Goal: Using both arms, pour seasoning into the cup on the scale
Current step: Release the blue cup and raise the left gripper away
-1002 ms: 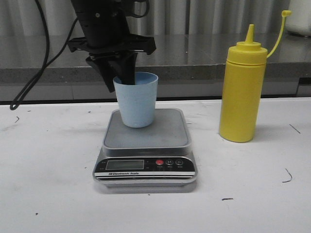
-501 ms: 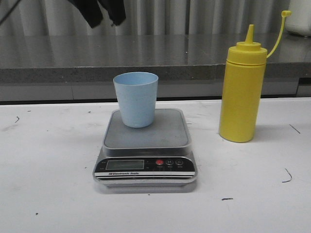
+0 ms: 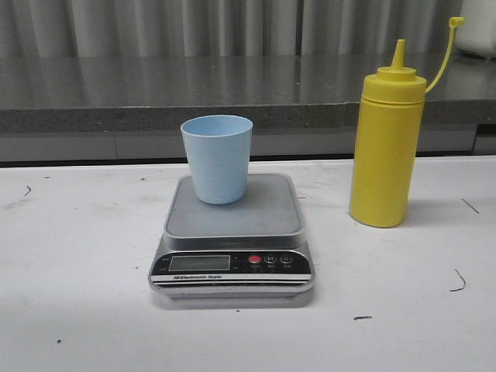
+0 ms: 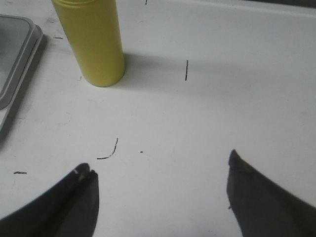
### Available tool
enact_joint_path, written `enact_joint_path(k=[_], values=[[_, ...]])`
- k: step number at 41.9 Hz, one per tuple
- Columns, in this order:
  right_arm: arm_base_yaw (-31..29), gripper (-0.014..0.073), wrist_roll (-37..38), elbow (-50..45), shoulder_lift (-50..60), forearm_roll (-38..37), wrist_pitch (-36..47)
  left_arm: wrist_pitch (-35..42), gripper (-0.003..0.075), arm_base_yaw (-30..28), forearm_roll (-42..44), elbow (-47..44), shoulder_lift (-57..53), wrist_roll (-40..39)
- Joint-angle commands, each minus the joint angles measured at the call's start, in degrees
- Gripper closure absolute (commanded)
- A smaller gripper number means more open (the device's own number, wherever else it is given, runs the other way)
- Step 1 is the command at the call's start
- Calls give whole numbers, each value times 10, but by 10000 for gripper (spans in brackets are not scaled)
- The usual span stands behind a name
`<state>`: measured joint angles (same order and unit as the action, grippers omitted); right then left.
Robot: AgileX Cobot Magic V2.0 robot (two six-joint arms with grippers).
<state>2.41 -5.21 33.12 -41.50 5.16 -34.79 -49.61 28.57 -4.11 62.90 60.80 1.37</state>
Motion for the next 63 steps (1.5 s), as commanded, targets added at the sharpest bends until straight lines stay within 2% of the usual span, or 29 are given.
enact_joint_path(k=[1, 11, 18, 46, 51, 57, 63], values=[[1, 34, -6, 20, -2, -2, 37, 56, 397, 3, -2, -38, -67, -3], [1, 34, -6, 20, -2, -2, 37, 60, 397, 3, -11, -144, -191, -3], [1, 34, -6, 20, -2, -2, 37, 61, 397, 3, -12, -178, -241, -3], [3, 33, -6, 20, -2, 17, 37, 60, 398, 3, -12, -177, -246, -3], [20, 20, -23, 20, -2, 17, 37, 60, 398, 3, -12, -177, -246, -3], [60, -64, -41, 22, -12, 17, 38, 60, 407, 3, -12, -177, -246, -3], [91, -60, -48, 40, -29, 17, 37, 60, 407, 3, -12, -177, -246, -3]])
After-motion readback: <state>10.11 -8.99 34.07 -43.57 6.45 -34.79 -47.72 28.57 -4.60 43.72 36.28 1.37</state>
